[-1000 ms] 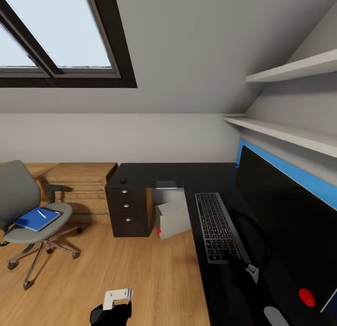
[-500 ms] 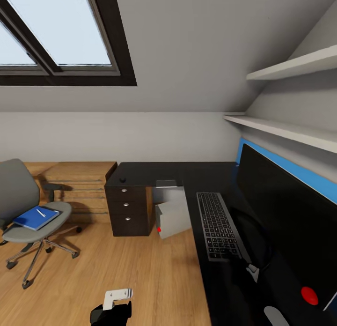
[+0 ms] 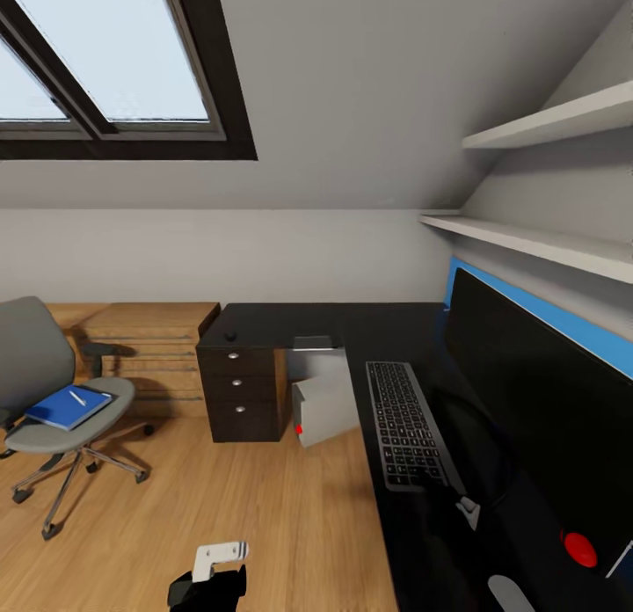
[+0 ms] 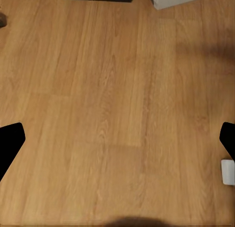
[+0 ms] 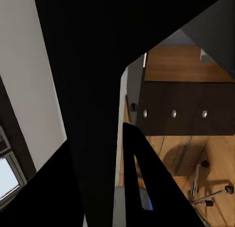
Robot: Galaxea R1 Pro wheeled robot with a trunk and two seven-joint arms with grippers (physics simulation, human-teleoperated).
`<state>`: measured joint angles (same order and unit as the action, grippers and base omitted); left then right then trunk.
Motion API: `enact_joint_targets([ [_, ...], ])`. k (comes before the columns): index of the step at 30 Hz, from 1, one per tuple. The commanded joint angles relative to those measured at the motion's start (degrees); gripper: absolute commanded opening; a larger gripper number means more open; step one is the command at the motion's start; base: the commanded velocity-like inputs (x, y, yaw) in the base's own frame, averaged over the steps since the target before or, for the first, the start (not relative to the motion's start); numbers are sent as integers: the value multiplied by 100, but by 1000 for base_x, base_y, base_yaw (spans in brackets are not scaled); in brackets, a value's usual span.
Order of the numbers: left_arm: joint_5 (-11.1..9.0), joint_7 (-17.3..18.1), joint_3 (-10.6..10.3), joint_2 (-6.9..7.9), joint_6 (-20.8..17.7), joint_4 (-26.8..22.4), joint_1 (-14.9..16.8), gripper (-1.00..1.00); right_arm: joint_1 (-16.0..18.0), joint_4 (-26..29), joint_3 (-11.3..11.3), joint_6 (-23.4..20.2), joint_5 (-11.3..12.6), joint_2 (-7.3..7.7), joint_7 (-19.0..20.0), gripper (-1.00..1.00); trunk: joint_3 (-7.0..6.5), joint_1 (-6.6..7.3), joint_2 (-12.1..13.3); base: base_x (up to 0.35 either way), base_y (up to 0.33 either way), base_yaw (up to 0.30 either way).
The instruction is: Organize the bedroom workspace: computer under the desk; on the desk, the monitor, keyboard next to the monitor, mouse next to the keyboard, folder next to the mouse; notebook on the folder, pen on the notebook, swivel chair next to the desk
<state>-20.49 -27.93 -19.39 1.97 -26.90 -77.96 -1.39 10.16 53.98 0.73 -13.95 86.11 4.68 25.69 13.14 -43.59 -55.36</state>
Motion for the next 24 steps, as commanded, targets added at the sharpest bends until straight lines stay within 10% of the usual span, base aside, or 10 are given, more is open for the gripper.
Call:
enact_joint_targets([
  [1, -60, -55, -14, 5, -8, -13, 3, 100, 3, -1, 6, -31, 71, 2, 13, -100, 6, 1, -5, -243, 0, 0],
  [24, -55, -47, -20, 11, -8, -12, 0, 100, 3, -363, 7, -17, 13, 23, -20, -100, 6, 1, -5, -84, -46, 0],
])
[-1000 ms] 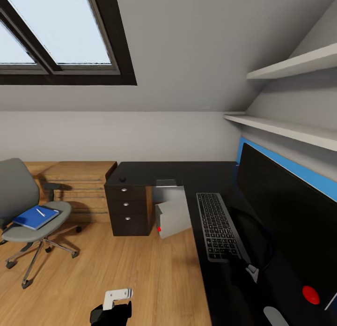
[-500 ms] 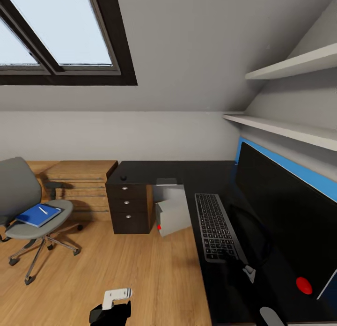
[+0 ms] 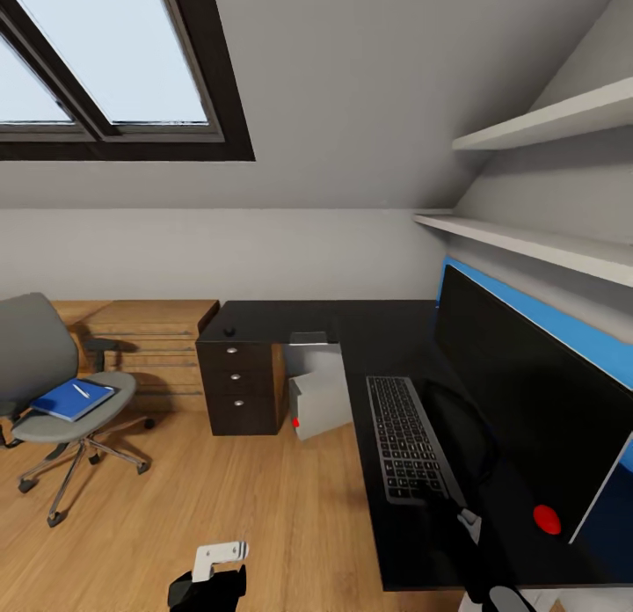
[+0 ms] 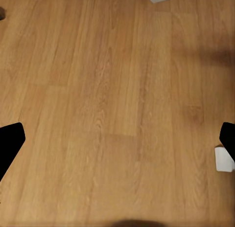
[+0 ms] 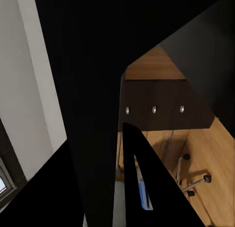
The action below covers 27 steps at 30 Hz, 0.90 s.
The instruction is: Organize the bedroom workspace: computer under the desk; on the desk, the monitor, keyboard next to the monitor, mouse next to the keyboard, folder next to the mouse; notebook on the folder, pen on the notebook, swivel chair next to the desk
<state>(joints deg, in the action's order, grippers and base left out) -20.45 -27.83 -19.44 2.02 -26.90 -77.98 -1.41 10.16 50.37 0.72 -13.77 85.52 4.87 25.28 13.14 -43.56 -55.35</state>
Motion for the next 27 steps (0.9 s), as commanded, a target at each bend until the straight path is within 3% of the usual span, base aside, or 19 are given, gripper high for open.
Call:
enact_joint_targets([
  [1, -58, -56, -15, 9, -6, -6, 2, 100, 3, -11, 7, -34, 69, 4, 21, -100, 6, -1, -5, -3, -2, 0],
  [16, -61, -39, -9, 26, -7, 37, 2, 100, 3, -27, 15, -29, 36, 11, 21, -100, 6, -1, -5, 2, -50, 0],
  [27, -71, -36, -16, 25, -6, 38, 5, 100, 3, -27, 15, -29, 35, 14, 21, -100, 6, -1, -5, 93, -2, 0],
])
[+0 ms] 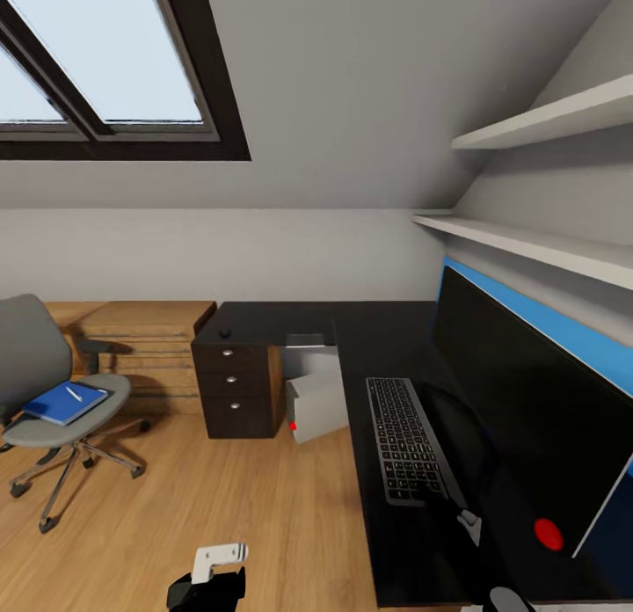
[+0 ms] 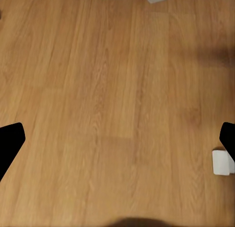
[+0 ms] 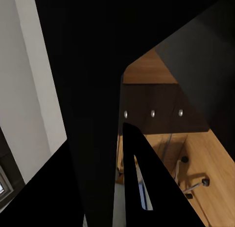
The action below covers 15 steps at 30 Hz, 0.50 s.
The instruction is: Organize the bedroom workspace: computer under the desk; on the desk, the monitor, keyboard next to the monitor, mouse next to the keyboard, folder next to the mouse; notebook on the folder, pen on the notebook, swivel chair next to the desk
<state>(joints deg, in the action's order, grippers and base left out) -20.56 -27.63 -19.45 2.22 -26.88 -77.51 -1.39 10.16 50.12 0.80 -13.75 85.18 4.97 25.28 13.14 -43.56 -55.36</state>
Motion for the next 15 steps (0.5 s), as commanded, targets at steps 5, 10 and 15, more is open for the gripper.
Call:
enact_joint_targets([
  [5, -61, -43, -15, 6, -2, -10, 2, 100, 3, -2, 8, -32, 69, 4, 21, -100, 6, -2, -4, 225, 0, 0],
  [10, -62, -55, -15, 3, -8, -8, 2, 100, 3, -2, 8, -32, 69, 4, 21, -100, 6, -2, -4, 83, 0, 0],
  [15, -59, -57, -20, 0, -4, -10, 2, 100, 3, -2, 8, -38, 67, 4, 21, -100, 6, -2, -4, 49, 0, 0],
])
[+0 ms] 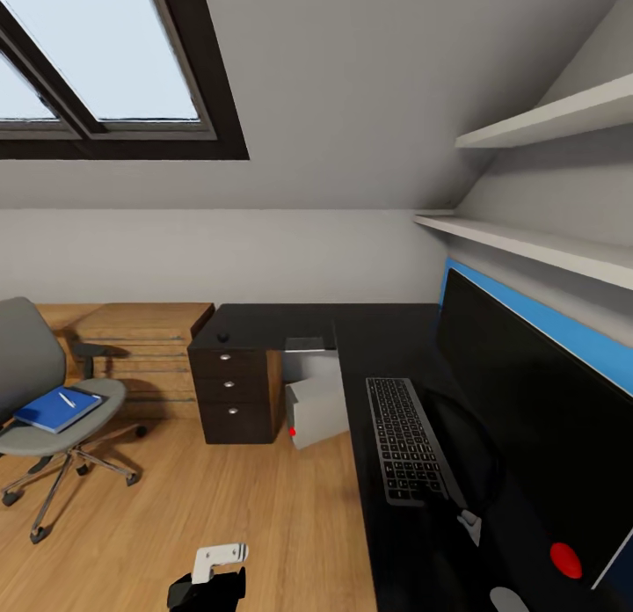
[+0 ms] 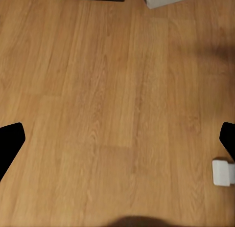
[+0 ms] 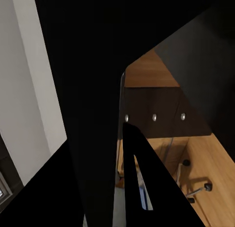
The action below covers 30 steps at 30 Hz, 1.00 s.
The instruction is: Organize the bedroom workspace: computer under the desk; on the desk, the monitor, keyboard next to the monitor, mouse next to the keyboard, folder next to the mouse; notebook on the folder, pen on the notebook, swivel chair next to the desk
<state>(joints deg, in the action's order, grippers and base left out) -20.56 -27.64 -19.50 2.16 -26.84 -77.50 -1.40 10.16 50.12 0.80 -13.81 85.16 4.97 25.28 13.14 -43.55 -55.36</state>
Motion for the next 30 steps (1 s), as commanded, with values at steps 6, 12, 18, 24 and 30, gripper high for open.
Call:
enact_joint_targets([
  [6, -62, -58, -11, 7, -12, -10, 5, 100, 3, -2, 8, -34, 69, 4, 20, -100, 6, -2, -4, 60, 0, 0],
  [12, -62, -58, -10, 7, -14, -10, 1, 100, 3, 6, 8, -34, 63, 4, 15, 100, 6, -2, -4, 3, 0, 0],
  [18, -62, -42, -10, 12, -14, -10, 2, 100, 3, 7, 8, -34, 70, 4, 22, 100, 6, -2, -4, 0, 0, 0],
  [24, -62, -40, -9, 12, -14, -8, 3, 100, 3, 7, 8, -34, 66, 4, 29, 100, 6, -2, -4, -36, -27, 0],
  [30, -62, -40, -7, 12, -6, -8, 4, 100, 3, 7, 8, -34, 63, 4, 29, 100, 6, -2, -4, -24, -21, 0],
])
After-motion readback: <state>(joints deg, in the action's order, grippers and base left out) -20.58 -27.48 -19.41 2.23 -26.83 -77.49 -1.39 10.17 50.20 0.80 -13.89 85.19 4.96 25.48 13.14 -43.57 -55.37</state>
